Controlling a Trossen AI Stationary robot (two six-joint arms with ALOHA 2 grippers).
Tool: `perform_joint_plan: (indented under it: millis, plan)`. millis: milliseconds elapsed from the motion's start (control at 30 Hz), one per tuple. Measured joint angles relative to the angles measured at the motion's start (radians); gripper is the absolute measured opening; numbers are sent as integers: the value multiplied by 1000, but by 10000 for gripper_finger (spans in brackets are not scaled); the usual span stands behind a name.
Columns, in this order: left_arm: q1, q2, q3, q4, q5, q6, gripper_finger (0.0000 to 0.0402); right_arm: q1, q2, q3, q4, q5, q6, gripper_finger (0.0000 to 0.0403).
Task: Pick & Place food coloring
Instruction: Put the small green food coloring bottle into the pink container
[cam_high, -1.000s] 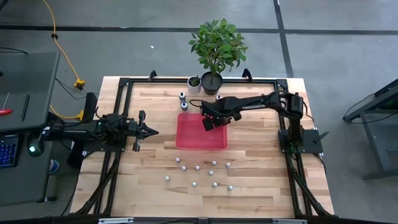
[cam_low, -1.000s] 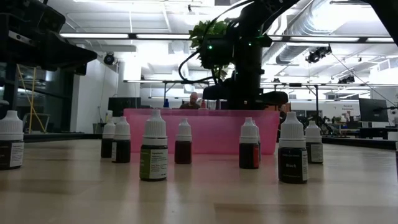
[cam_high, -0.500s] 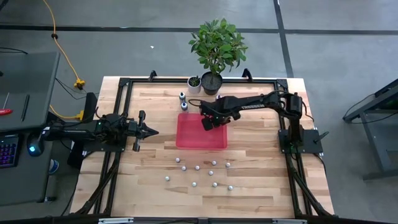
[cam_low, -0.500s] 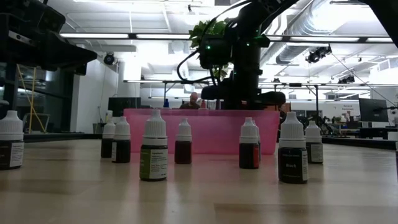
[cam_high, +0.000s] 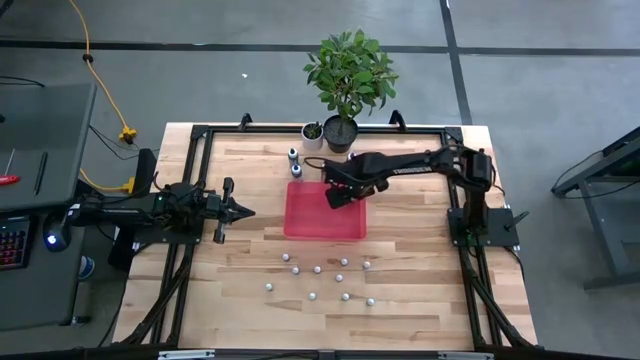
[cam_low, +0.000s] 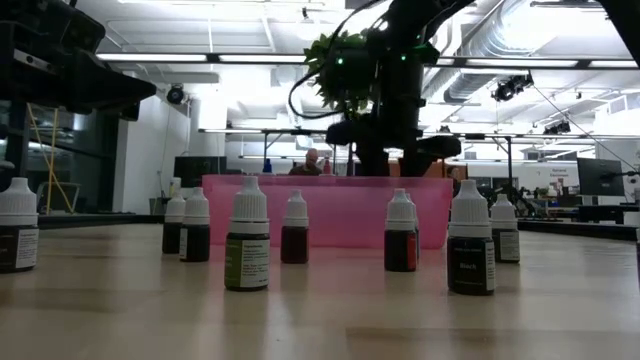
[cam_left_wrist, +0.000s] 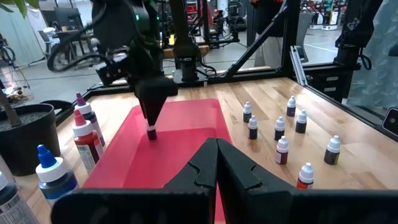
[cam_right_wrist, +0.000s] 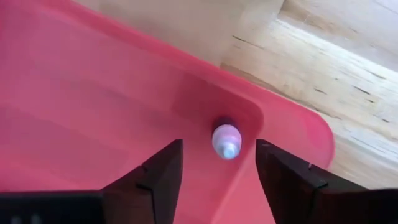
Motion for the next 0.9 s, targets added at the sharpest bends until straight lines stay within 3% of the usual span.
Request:
perform_joint_plan:
  millis: [333, 667, 900]
  plan:
    - [0, 0, 0, 0, 0, 0, 0, 63, -155, 0, -44, -1, -10, 195]
    - [0, 0, 0, 0, 0, 0, 0, 322, -256, 0, -193, -3, -151, 195]
    - [0, 0, 0, 0, 0, 0, 0, 469, -256, 0, -172, -32, -320, 195]
